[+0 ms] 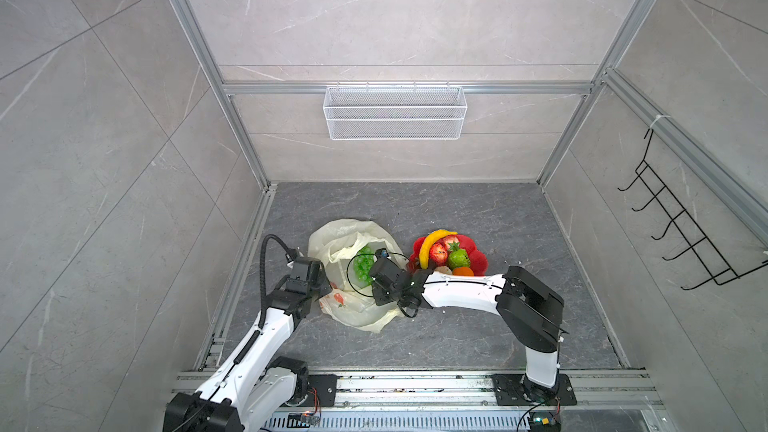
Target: Take the fake fruits out of the plastic bag
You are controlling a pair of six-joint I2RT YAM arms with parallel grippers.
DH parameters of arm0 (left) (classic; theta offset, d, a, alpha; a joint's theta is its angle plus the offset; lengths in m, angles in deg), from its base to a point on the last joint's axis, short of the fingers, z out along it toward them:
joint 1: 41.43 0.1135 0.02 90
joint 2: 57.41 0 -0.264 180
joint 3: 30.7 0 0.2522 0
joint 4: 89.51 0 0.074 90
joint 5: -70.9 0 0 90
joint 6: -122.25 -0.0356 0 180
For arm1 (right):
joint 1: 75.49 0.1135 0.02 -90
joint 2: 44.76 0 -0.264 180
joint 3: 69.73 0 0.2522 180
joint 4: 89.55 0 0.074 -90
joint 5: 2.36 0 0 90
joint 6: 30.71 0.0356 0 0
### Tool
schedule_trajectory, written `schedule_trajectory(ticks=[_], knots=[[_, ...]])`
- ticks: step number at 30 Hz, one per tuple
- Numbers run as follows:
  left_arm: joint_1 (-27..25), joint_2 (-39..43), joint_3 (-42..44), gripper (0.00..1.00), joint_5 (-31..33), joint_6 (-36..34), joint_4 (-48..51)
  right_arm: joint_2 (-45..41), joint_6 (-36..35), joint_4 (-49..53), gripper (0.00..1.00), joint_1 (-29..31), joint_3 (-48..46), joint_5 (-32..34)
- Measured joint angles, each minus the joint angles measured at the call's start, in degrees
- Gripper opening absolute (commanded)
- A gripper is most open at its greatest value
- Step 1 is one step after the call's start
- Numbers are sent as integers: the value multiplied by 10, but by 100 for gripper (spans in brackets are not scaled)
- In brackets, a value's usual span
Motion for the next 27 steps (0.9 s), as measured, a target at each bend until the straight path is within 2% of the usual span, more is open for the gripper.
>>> schedule_trajectory(ticks=[4, 11, 15, 22, 27], knots=[[15, -12, 14, 0, -9, 20, 8, 5, 13, 7, 41, 9, -7, 8], [15, -70, 36, 0, -83, 27, -13, -7, 34, 4, 37, 17, -46, 28], [-7, -120, 23, 1, -120, 17, -33, -34, 54, 15, 34, 14, -79, 48], [-45, -178, -10, 1, -129, 3, -43, -66, 60, 13, 34, 5, -85, 45], [-47, -178, -10, 1, -127, 3, -44, -73, 46, 14, 34, 0, -28, 31]])
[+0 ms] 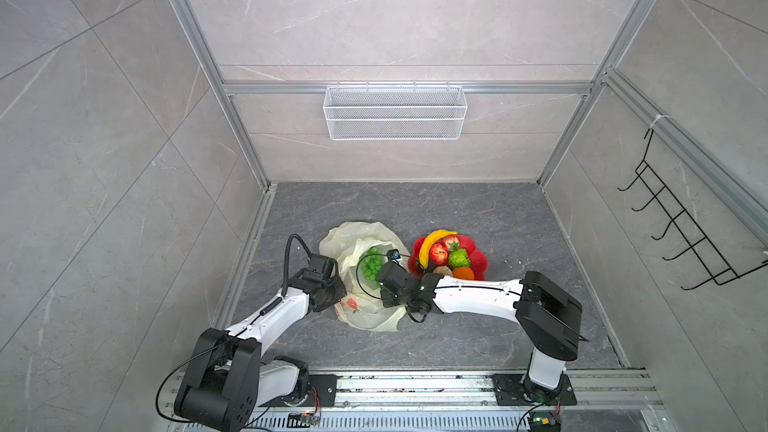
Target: Take the fake fruits out of the plastic bag
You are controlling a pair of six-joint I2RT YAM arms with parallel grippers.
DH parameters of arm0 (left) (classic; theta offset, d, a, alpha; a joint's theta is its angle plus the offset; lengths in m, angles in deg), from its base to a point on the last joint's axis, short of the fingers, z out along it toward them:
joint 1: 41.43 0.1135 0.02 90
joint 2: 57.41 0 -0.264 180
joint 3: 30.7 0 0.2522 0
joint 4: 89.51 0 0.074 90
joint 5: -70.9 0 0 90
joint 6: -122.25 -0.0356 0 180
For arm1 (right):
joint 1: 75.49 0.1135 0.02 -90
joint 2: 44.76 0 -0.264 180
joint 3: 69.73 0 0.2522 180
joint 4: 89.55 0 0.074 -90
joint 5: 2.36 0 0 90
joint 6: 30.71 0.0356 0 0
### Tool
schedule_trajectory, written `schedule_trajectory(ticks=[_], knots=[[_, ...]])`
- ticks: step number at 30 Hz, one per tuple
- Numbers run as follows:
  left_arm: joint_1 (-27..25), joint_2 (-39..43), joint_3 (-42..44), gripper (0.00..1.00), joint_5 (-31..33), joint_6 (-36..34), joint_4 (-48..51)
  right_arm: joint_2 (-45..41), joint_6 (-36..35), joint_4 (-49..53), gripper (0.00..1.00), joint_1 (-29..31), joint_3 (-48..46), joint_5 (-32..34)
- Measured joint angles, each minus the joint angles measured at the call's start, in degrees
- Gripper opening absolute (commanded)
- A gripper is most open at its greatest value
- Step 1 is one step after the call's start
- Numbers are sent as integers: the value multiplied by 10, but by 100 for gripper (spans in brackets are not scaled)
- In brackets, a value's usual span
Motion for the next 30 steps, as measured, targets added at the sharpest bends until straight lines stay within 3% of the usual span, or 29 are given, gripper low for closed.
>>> schedule_trajectory(ticks=[7, 16, 20, 24, 30], knots=[[0, 18, 0, 2, 3, 0, 0, 43, -24, 3, 57, -49, 104, -43], [0, 20, 0, 2, 3, 0, -3, 121, -41, 60, 57, -57, 188, -50], [0, 17, 0, 2, 3, 0, -7, 136, -48, 65, 65, -59, 188, -80], [0, 10, 2, 2, 3, 0, -13, 152, -53, 65, 63, -58, 193, -111], [0, -2, 5, 2, 2, 0, -23, 181, -70, 74, 50, -48, 240, -136]])
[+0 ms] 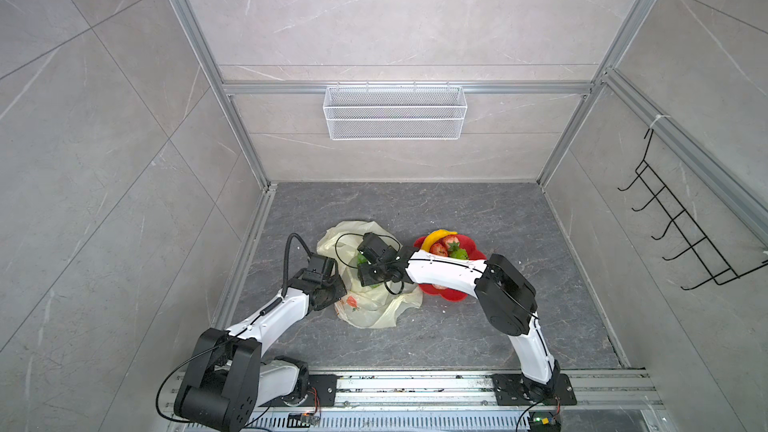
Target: Take the fake fruits out of the plastic bag
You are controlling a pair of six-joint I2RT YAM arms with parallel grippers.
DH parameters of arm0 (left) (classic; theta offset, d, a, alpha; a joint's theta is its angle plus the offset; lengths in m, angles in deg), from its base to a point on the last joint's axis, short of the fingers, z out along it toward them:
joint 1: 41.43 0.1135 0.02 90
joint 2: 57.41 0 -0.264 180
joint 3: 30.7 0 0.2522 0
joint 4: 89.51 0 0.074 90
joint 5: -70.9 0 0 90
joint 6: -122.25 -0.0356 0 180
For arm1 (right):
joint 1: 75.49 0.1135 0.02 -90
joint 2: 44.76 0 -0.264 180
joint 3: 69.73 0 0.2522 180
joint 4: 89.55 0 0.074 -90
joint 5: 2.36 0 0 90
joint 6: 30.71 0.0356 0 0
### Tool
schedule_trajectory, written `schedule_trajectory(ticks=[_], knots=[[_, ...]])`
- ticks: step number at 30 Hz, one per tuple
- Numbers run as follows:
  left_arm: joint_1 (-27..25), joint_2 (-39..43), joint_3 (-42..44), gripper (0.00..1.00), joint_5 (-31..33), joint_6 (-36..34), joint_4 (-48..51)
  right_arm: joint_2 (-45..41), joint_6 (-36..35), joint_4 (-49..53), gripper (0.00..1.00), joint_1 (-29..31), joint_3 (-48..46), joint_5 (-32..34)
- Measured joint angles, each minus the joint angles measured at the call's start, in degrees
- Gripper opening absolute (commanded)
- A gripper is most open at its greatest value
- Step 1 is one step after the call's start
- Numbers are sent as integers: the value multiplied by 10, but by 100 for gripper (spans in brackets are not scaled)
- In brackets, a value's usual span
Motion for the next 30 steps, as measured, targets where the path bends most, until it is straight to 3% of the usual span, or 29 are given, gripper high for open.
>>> schedule_trajectory(ticks=[4, 15, 22, 30], knots=[[0, 0, 5, 2, 0, 0, -9, 16, -7, 3, 44, 8, 34, -9], [0, 0, 11, 2, 0, 0, -14, 24, -23, 17, 47, 9, 48, -18], [0, -3, 11, 2, 0, 0, -16, -39, -24, 12, 42, 9, -8, -5], [0, -3, 11, 2, 0, 0, -16, -102, 28, -51, 33, -2, -123, 8]])
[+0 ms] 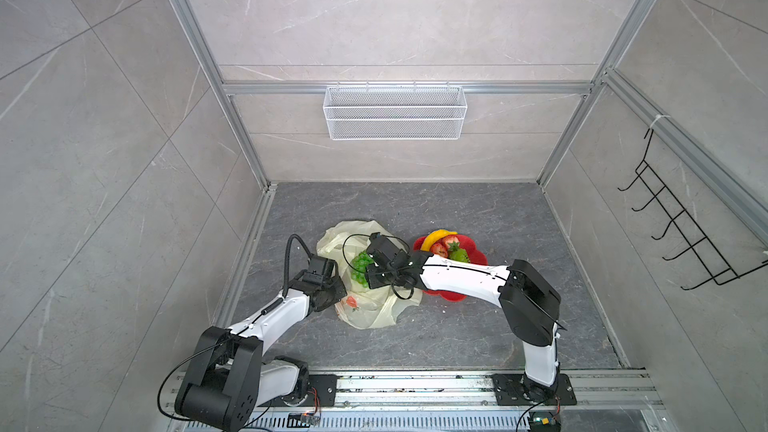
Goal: Take the fake fruits out of the plastic bag
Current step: 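Close the right gripper on the green grapes inside the bag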
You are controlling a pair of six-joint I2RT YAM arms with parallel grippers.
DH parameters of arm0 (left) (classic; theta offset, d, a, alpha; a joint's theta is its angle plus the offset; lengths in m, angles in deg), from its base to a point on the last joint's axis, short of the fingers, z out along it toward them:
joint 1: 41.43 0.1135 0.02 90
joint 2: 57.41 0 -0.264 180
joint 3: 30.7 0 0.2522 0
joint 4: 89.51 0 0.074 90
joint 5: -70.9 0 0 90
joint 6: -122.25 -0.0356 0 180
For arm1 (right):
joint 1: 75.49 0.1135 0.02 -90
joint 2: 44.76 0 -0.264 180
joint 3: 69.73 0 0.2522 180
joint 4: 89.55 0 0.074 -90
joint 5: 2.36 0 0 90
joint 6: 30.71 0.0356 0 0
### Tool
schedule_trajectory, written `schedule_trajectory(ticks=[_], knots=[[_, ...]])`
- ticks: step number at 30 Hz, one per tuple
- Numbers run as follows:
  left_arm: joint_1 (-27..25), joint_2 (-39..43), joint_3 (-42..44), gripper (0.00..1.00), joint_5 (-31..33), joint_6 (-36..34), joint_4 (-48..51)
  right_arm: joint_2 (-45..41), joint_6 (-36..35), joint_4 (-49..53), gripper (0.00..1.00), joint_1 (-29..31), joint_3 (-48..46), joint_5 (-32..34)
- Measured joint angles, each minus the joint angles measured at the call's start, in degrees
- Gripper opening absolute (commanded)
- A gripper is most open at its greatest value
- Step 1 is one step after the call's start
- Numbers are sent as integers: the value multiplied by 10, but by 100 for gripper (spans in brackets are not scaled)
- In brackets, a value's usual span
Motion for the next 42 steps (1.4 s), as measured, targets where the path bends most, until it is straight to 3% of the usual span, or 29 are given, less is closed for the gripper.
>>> schedule_trajectory(ticks=[9, 25, 42], knots=[[0, 0, 0, 1, 0, 0, 0, 3, 47, -76, 31, -53, -57, -44], [0, 0, 0, 2, 0, 0, 0, 41, 54, -124, 28, -53, -59, -89], [0, -1, 0, 2, 0, 0, -1, 43, 76, -187, 31, -48, -71, -149]])
